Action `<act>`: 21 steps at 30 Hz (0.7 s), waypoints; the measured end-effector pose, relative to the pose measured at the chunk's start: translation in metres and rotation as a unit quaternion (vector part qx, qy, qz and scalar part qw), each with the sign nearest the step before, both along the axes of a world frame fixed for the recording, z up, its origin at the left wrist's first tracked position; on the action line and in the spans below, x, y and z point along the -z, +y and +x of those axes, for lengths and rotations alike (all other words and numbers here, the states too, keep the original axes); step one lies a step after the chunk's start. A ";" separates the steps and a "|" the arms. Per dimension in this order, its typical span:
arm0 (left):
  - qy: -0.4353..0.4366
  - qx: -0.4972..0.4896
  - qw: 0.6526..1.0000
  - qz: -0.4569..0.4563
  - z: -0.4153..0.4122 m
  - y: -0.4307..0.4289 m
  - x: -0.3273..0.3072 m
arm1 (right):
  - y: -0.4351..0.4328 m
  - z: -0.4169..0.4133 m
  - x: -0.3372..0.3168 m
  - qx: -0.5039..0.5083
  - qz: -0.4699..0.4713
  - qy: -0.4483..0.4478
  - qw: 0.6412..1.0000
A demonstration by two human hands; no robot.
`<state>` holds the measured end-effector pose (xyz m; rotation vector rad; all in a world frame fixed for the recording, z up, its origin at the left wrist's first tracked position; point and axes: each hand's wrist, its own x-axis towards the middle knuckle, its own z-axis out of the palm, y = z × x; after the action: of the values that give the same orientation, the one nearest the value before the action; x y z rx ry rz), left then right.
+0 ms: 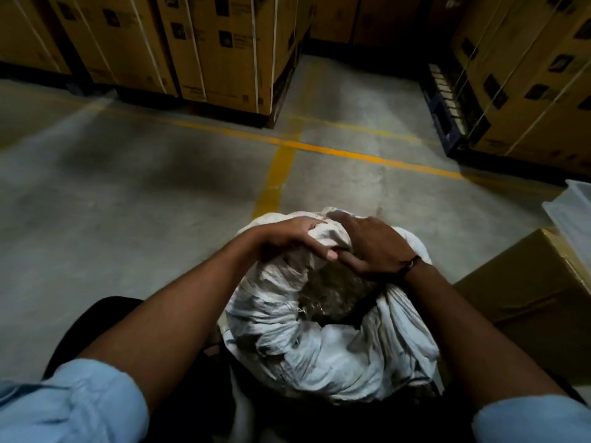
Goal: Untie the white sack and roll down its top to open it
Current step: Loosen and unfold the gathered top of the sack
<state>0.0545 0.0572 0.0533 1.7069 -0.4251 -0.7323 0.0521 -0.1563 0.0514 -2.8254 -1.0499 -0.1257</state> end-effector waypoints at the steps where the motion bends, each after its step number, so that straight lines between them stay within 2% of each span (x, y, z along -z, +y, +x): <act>1: 0.002 0.015 1.000 0.023 -0.003 -0.003 -0.005 | 0.001 -0.003 -0.003 -0.001 -0.006 -0.027 1.000; 2: -0.022 0.023 0.998 0.062 -0.005 -0.005 -0.010 | 0.002 -0.003 -0.004 -0.008 -0.016 -0.053 0.998; 3: -0.085 0.024 0.986 0.145 -0.005 -0.008 -0.013 | 0.004 -0.002 -0.006 -0.008 -0.028 -0.061 0.998; 5: -0.247 0.023 0.914 0.322 -0.008 -0.011 -0.006 | 0.003 0.003 -0.005 0.030 -0.045 0.010 0.998; 6: -0.284 -0.006 0.882 0.376 -0.010 -0.011 0.005 | 0.001 0.006 -0.006 0.065 -0.036 0.071 0.995; 8: -0.242 -0.147 0.873 0.398 -0.013 -0.010 0.025 | -0.009 0.015 -0.008 0.151 0.058 0.179 0.970; 10: -0.204 -0.217 0.887 0.354 -0.015 -0.011 0.041 | -0.010 0.016 -0.008 0.213 0.115 0.210 0.947; 11: -0.180 -0.227 0.908 0.302 -0.017 -0.013 0.043 | -0.006 0.014 -0.006 0.235 0.095 0.191 0.949; 12: -0.140 -0.236 0.937 0.217 -0.021 -0.017 0.040 | 0.000 0.012 -0.002 0.242 0.049 0.133 0.960; 13: -0.068 -0.245 0.961 0.105 -0.022 -0.020 0.038 | 0.009 0.008 0.003 0.225 0.007 0.045 0.973; 14: 0.018 -0.244 0.969 -0.013 -0.021 -0.023 0.034 | 0.017 0.002 0.005 0.175 -0.002 -0.025 0.984; 16: 0.135 -0.219 0.948 -0.189 -0.013 -0.014 0.034 | 0.026 -0.006 0.002 0.036 0.018 -0.047 0.998; 17: 0.168 -0.203 0.936 -0.234 -0.010 -0.006 0.031 | 0.025 -0.006 -0.002 -0.008 0.023 -0.029 0.999; 19: 0.233 -0.153 0.924 -0.262 -0.009 0.009 0.022 | 0.020 -0.004 -0.001 -0.026 0.018 0.008 0.999; 21: 0.263 -0.118 0.932 -0.220 -0.007 0.013 0.018 | 0.017 -0.004 0.007 0.014 0.030 0.021 0.999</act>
<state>0.0473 0.0705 0.0349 1.0611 -0.0008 -0.8100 0.0478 -0.1389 0.0448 -2.7770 -0.9803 -0.0982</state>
